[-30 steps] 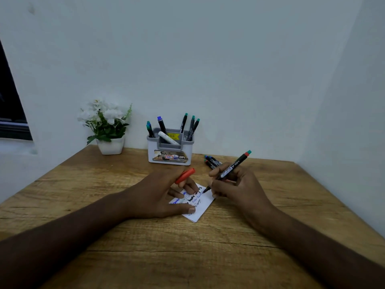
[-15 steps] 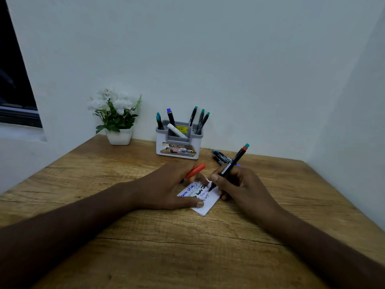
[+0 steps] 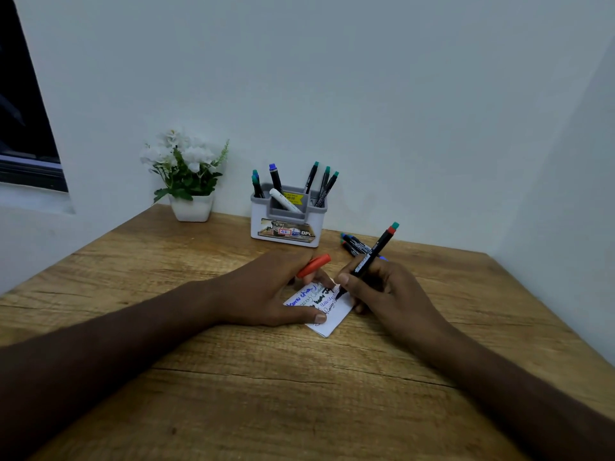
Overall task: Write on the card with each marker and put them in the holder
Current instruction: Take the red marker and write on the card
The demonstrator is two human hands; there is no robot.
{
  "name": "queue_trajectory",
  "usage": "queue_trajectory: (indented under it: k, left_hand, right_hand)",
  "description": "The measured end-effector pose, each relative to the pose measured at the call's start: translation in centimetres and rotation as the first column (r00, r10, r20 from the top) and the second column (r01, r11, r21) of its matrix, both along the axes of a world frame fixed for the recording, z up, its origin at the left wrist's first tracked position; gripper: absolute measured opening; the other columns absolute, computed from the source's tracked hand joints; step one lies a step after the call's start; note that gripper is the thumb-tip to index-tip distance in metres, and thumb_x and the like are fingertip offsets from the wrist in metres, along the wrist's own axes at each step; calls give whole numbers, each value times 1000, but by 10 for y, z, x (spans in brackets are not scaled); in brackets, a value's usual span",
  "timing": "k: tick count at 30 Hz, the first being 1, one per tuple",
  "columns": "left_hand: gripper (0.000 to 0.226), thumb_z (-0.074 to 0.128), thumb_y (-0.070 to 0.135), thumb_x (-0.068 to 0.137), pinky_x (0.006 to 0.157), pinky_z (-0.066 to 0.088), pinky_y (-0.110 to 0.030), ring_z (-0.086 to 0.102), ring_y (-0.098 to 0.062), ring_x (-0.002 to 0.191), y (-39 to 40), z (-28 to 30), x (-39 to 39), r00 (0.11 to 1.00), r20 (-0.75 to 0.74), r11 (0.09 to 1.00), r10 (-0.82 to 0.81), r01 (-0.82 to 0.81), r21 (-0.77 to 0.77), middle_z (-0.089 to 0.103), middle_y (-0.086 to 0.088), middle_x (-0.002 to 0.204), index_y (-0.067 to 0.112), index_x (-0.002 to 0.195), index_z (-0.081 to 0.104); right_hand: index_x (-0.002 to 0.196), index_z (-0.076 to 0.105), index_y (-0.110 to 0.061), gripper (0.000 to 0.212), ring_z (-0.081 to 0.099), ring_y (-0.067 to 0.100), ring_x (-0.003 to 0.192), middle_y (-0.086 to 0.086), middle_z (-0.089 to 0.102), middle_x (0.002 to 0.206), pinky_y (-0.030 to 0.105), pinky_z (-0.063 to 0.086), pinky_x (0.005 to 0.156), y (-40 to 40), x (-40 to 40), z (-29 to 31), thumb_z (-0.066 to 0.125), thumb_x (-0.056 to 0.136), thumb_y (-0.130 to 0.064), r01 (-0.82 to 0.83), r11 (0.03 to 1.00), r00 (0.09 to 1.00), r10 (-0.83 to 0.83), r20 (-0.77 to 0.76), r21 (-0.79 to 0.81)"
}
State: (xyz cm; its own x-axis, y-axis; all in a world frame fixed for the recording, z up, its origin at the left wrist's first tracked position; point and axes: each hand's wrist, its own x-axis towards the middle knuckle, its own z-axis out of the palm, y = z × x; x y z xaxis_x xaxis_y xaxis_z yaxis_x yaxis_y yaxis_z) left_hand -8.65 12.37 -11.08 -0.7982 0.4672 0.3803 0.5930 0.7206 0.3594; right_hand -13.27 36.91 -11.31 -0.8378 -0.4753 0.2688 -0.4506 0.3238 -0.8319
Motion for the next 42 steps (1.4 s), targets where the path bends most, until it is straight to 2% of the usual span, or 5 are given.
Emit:
queue_trajectory:
  k: [5, 11, 17, 33, 42]
  left_hand:
    - [42, 77, 61, 85, 71, 47, -16, 63, -6, 96, 1, 2, 0, 1000, 10, 1000, -24, 24, 7, 67, 16, 112, 34, 101, 49]
    - [41, 77, 59, 84, 68, 42, -11, 60, 0, 91, 2, 1, 1, 1000, -5, 1000, 0, 0, 9, 61, 25, 98, 29, 100, 53]
    - [38, 75, 64, 85, 71, 49, -25, 63, -8, 93, 2, 2, 0, 1000, -4, 1000, -30, 30, 7, 68, 15, 110, 42, 98, 46]
    - [40, 77, 62, 85, 74, 52, -30, 64, -9, 95, 0, 0, 0, 999, 14, 999, -33, 33, 24, 65, 19, 106, 35, 98, 50]
    - [36, 73, 67, 85, 78, 54, -38, 66, -12, 104, 0, 1, -1, 999, 26, 999, -35, 35, 4, 69, 15, 117, 48, 97, 45]
  right_hand:
    - [99, 78, -17, 10, 68, 11, 63, 10, 75, 79, 20, 56, 63, 0, -1, 1, 72, 101, -25, 13, 999, 1000, -12, 19, -29]
    - [100, 78, -16, 11, 68, 13, 63, 10, 75, 77, 20, 56, 64, 1, -3, 1, 72, 101, -25, 17, 998, 999, -15, 51, -54]
    - [100, 78, -16, 9, 69, 14, 62, 8, 75, 74, 23, 57, 64, 0, -5, 0, 73, 101, -24, 45, 996, 997, -40, 66, -74]
    - [101, 75, -15, 8, 70, 16, 61, 6, 75, 71, 26, 58, 64, 1, -6, -1, 71, 102, -21, 65, 994, 996, -58, 72, -93]
    - [106, 73, -12, 12, 71, 16, 63, 9, 77, 74, 26, 58, 65, 2, -6, 2, 71, 102, -22, 99, 989, 989, -85, 124, -109]
